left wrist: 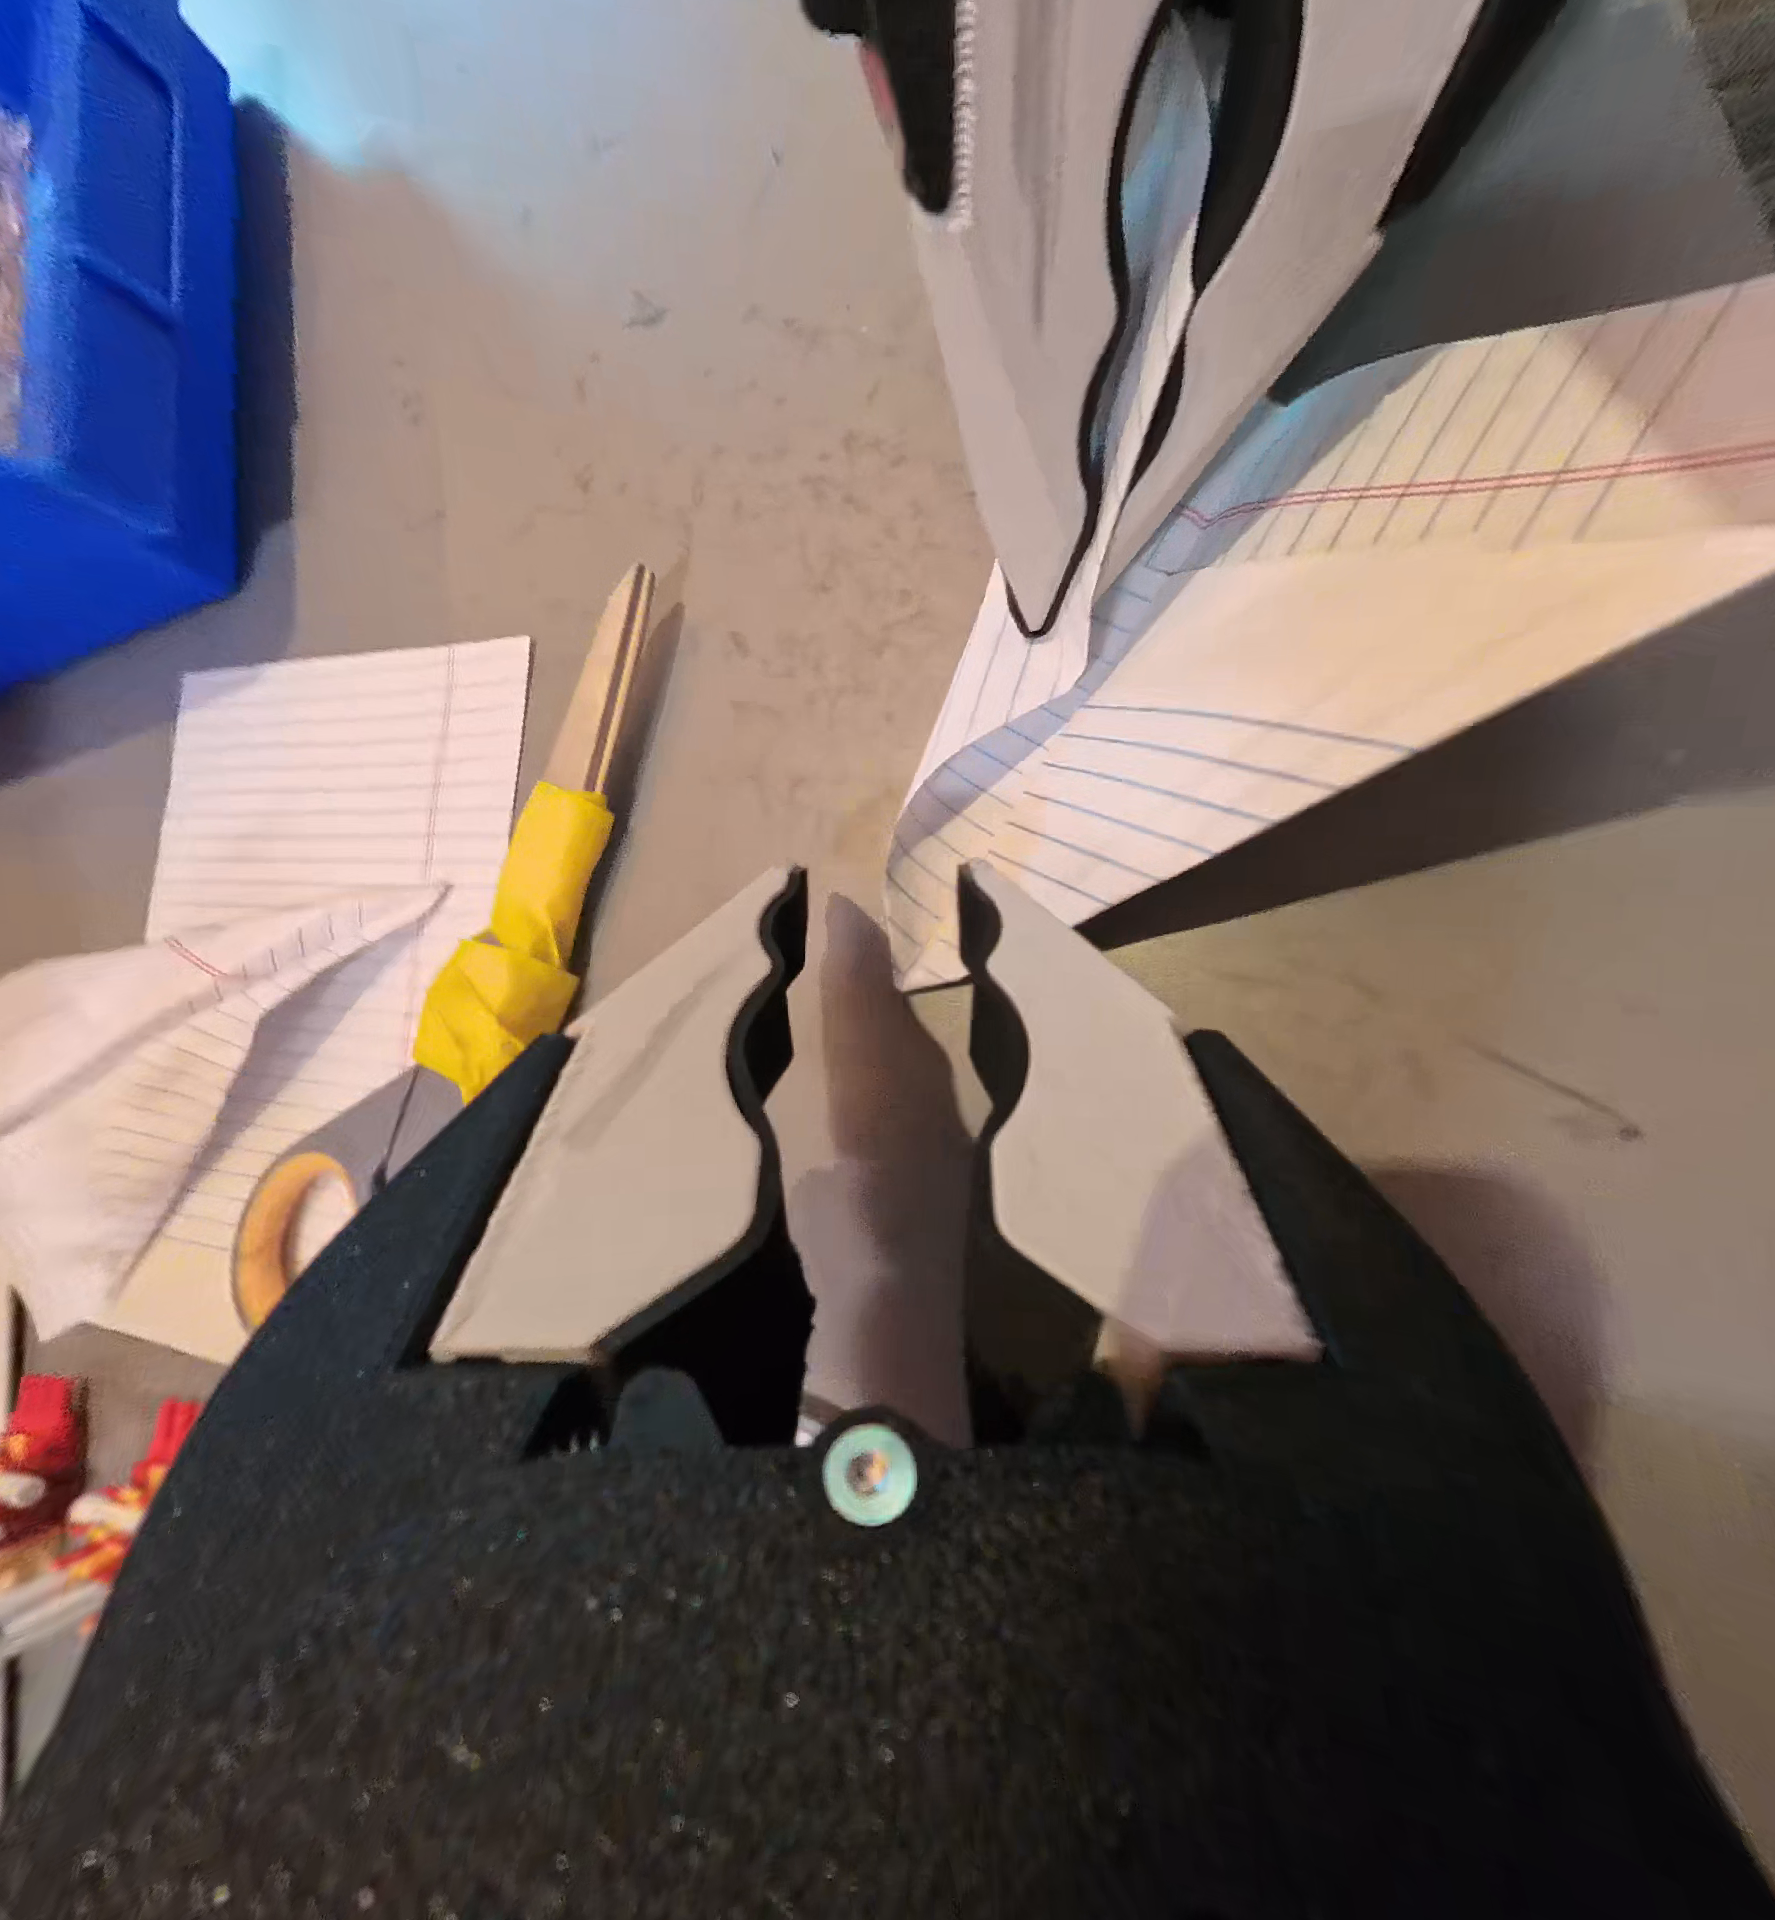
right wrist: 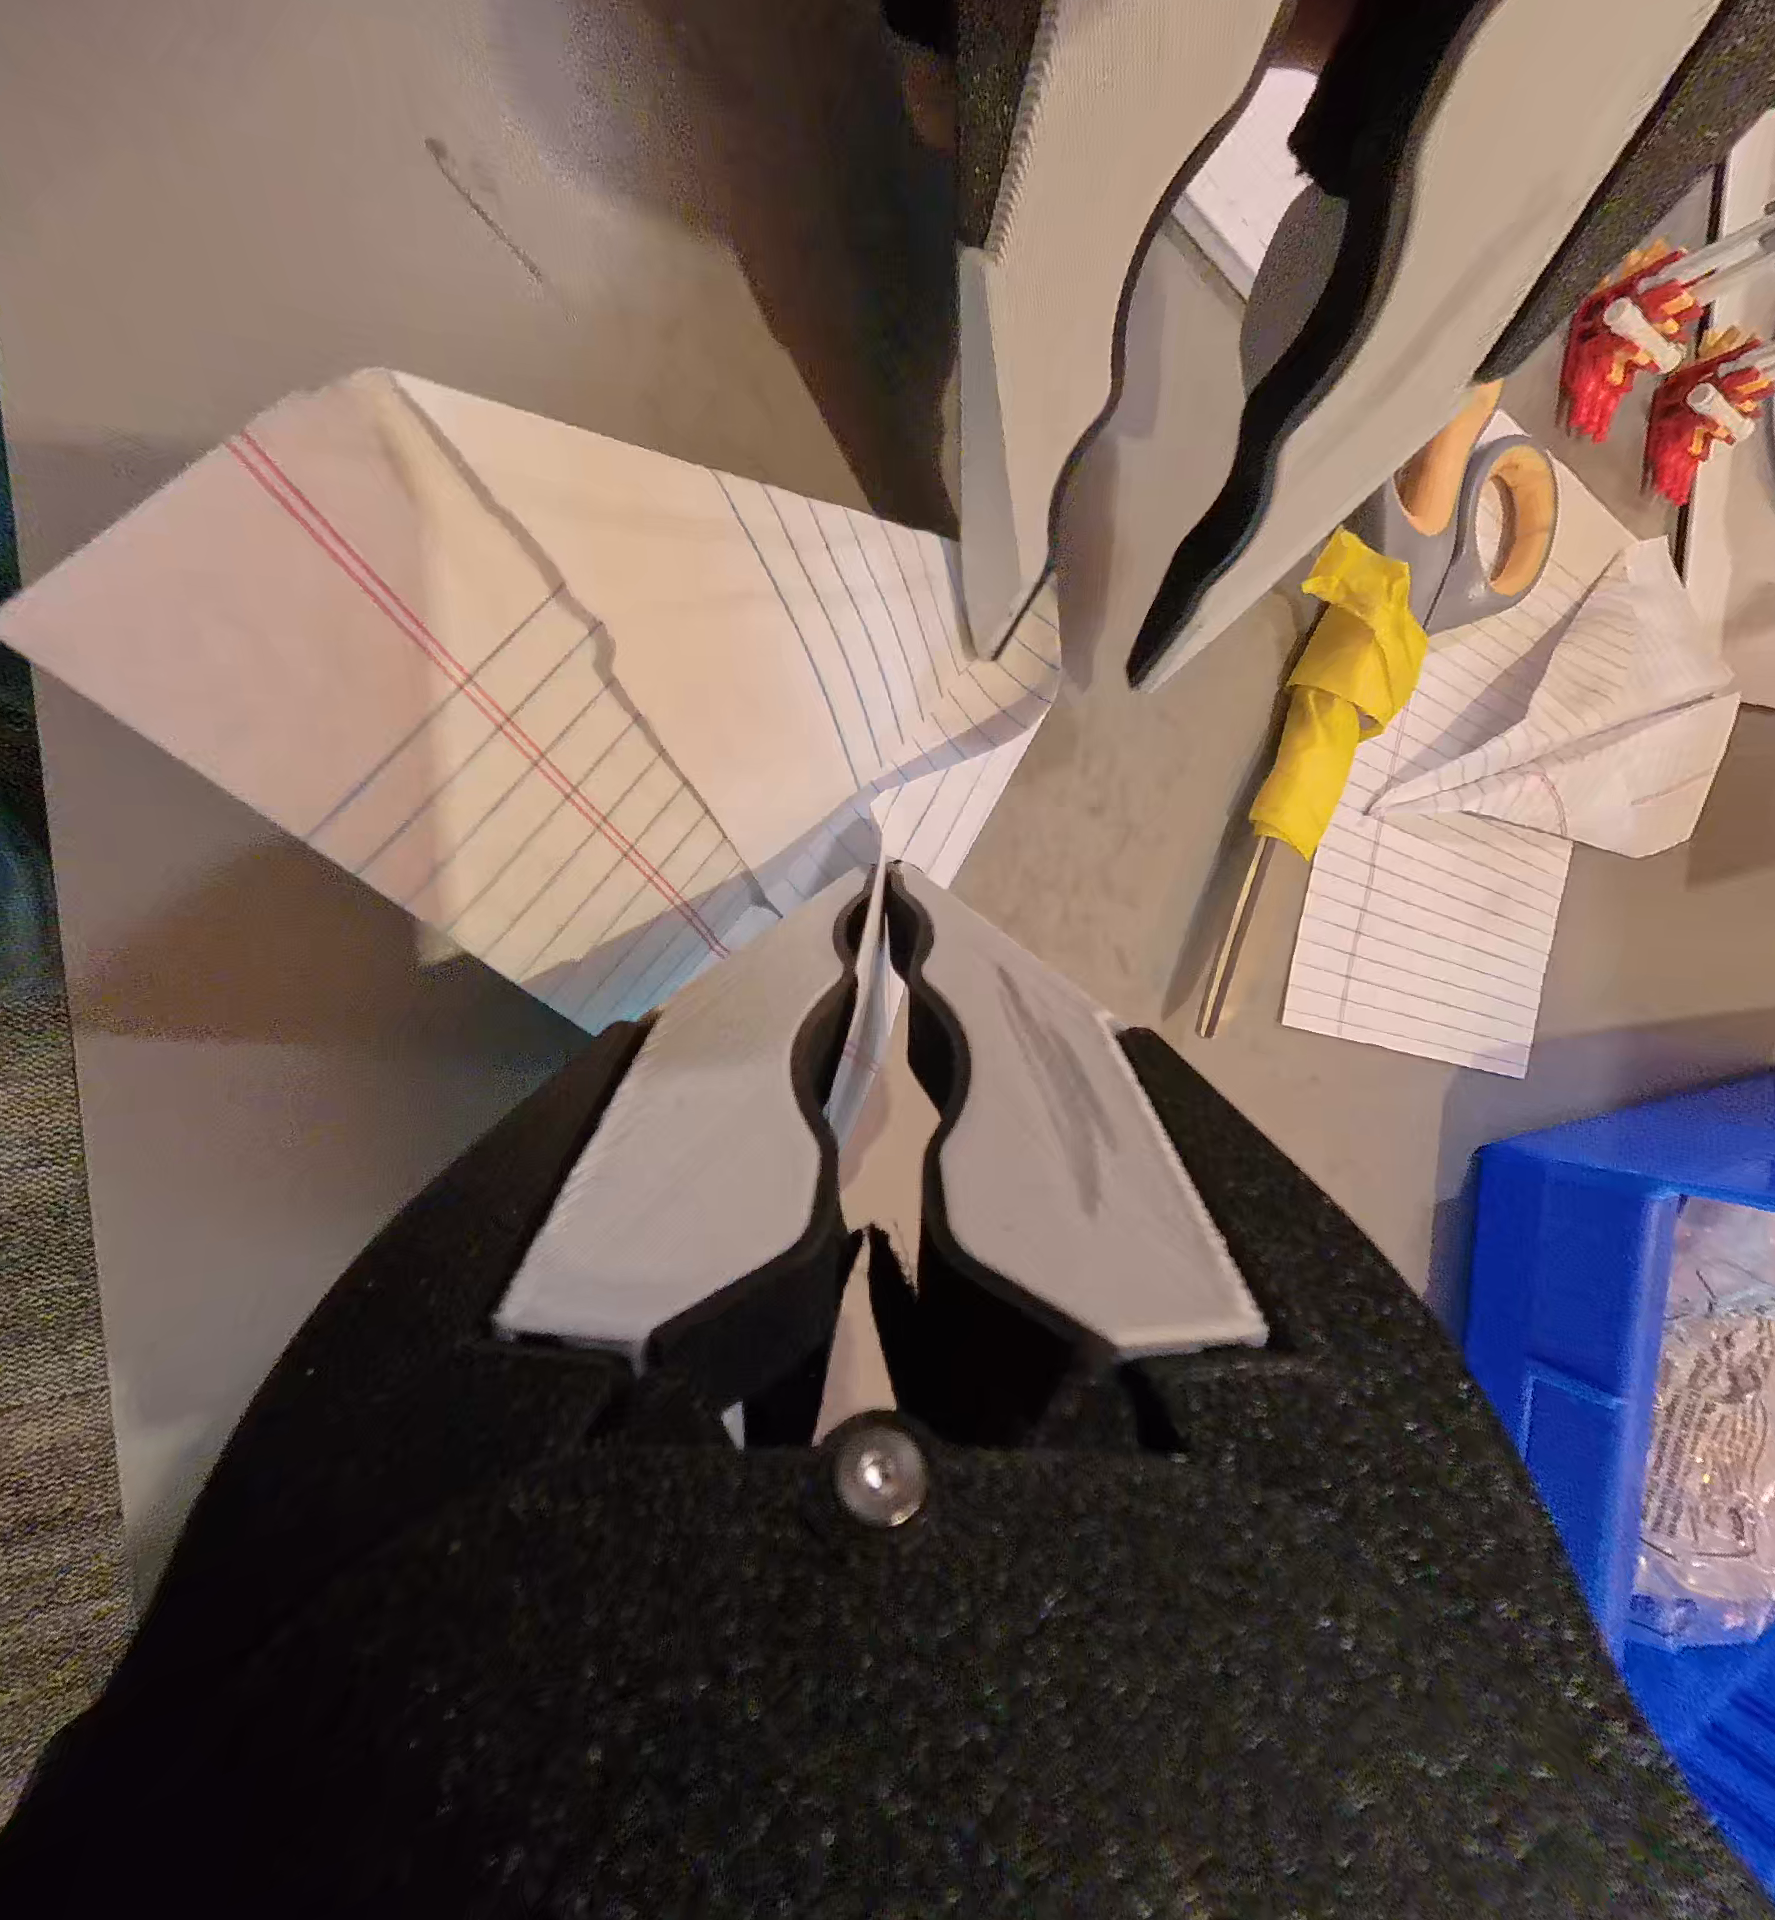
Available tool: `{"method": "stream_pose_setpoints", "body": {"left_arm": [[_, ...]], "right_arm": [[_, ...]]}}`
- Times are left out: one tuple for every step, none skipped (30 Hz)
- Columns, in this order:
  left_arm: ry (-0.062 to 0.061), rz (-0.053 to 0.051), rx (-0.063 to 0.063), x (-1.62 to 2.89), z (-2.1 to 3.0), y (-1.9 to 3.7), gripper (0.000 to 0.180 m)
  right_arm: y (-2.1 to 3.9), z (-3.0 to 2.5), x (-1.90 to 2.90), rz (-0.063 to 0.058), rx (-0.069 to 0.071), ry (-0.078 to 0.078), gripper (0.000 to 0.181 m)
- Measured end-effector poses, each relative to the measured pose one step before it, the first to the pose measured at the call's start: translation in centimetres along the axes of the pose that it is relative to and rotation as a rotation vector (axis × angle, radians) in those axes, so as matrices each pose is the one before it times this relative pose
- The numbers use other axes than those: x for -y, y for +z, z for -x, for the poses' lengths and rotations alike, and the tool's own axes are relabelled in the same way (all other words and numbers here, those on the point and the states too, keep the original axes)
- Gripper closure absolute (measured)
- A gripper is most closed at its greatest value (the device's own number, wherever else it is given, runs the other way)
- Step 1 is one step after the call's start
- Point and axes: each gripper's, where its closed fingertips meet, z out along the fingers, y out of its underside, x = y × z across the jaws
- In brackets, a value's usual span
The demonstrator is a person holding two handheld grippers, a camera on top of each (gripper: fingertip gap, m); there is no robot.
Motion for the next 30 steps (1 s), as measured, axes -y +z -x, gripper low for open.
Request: {"method": "stream_pose_setpoints", "body": {"left_arm": [[-0.0088, 0.0065, 0.0004, -0.07, -0.075, -0.078, 0.149], [-0.0021, 0.0009, -0.0108, 0.01, -0.323, -0.068, 0.149], [-0.0047, 0.0015, -0.0024, 0.012, -0.202, 0.043, 0.149], [-0.0011, -0.0025, -0.0007, 0.021, -0.234, 0.056, 0.15], [-0.0063, -0.0006, -0.0134, -0.072, -0.433, 0.019, 0.153], [-0.0024, -0.0072, 0.006, 0.015, -0.117, -0.008, 0.155], [0.0089, -0.0068, 0.0148, -0.016, -0.016, -0.061, 0.154], [0.0109, -0.0084, -0.0094, -0.051, -0.316, -0.067, 0.159], [0.0151, -0.0116, -0.0011, 0.011, -0.251, -0.064, 0.162], [0.0261, -0.0083, 0.0171, -0.014, -0.046, -0.039, 0.163], [0.0289, -0.0019, 0.0158, 0.01, -0.068, -0.03, 0.164], [0.0218, -0.0016, 0.0113, 0.026, -0.079, 0.007, 0.166], [0.0048, -0.0036, 0.0084, -0.002, 0.005, 0.013, 0.166], [-0.0048, -0.0022, 0.0041, 0.012, -0.004, -0.031, 0.166], [0.0124, -0.0021, 0.0071, -0.006, -0.039, 0.013, 0.168], [0.0263, 0.0002, 0.0121, -0.014, -0.076, -0.038, 0.169], [0.0157, 0.0017, 0.0067, 0.024, -0.103, -0.078, 0.171], [0.0064, 0.001, 0.0062, 0.019, -0.053, 0.018, 0.173], [0.0036, 0.0, 0.0095, -0.006, 0.037, -0.012, 0.173], [-0.0038, -0.0025, 0.0055, 0.007, 0.044, 0.019, 0.173], [-0.0053, -0.0032, 0.0038, 0.001, 0.111, 0.064, 0.173], [0.0023, -0.0011, 0.004, -0.004, -0.031, -0.021, 0.173], [0.0024, 0.0004, 0.0078, 0.035, 0.067, 0.066, 0.172], [0.0037, -0.0005, 0.0091, -0.011, 0.061, 0.041, 0.172], [0.0081, -0.0002, 0.0071, 0.039, -0.001, 0.055, 0.173], [0.0078, 0.0031, 0.0065, 0.012, 0.027, 0.031, 0.172], [0.0122, 0.0027, 0.006, 0.016, -0.015, 0.024, 0.172], [0.0054, 0.0025, 0.0056, 0.049, 0.047, 0.109, 0.172], [0.0038, 0.0011, 0.003, 0.039, 0.036, 0.014, 0.173], [0.0078, 0.0003, 0.0029, 0.025, 0.002, 0.01, 0.173]], "right_arm": [[0.023, -0.008, -0.005, -0.0002, -0.0025, 0.0006, 0.181], [0.044, 0.012, -0.027, 0.0008, -0.0008, 0.005, 0.181], [0.016, 0.098, 0.043, -0.0045, 0.0025, 0.0013, 0.181], [0.019, 0.039, -0.016, -0.0025, 0.0001, -0.0004, 0.181], [-0.019, 0.035, -0.008, -0.0004, 0.0013, -0.0012, 0.181], [-0.022, 0.018, 0.013, -0.0027, 0.0001, -0.0014, 0.181], [0.008, 0.029, -0.003, -0.0004, 0.0022, 0.0021, 0.181], [0.004, 0.028, 0.01, -0.0025, -0.0004, -0.0018, 0.181], [0.047, 0.042, -0.051, 0.0002, 0.003, -0.0006, 0.181], [0.033, 0.045, -0.053, 0.0002, 0.0026, 0.0008, 0.181], [-0.034, 0.041, -0.036, -0.0004, 0.0016, -0.0011, 0.181], [-0.058, 0.106, 0.001, -0.0007, 0.0056, -0.0046, 0.181], [-0.041, 0.043, 0.009, -0.0009, 0.0039, -0.0069, 0.181], [-0.055, -0.017, 0.007, -0.0016, 0.0021, -0.0022, 0.181], [-0.034, 0.014, -0.04, 0.0001, 0.0062, 0.0028, 0.181], [0.029, 0.007, -0.04, 0.0024, 0.0074, -0.0005, 0.181], [-0.057, 0.038, -0.051, 0.006, 0.0059, -0.0049, 0.181], [-0.049, 0.033, -0.03, 0.0055, 0.0065, -0.004, 0.181], [0.001, 0.067, -0.003, 0.0052, 0.0114, -0.0018, 0.181], [0.011, -0.008, -0.02, 0.0044, 0.0102, 0.0025, 0.181], [-0.003, -0.089, -0.034, 0.0018, 0.0053, 0.0025, 0.181], [-0.015, 0.004, -0.042, 0.0015, 0.0095, 0.0017, 0.181], [-0.005, -0.059, -0.007, 0.0023, 0.0046, 0.0007, 0.181], [-0.016, -0.049, -0.047, 0.0075, 0.0025, -0.0016, 0.181], [0.009, 0.082, -0.109, 0.0086, 0.0054, -0.005, 0.181], [0.025, -0.018, -0.016, 0.0049, 0.0028, -0.0005, 0.181], [0.015, 0.003, -0.005, 0.0021, 0.0026, 0.0014, 0.181], [0.015, -0.005, -0.074, 0.0047, 0.0028, 0.0067, 0.181], [0.003, -0.045, -0.079, 0.004, 0.0023, 0.0143, 0.181], [-0.014, 0.02, -0.061, 0.0036, 0.0021, 0.0042, 0.181]]}}
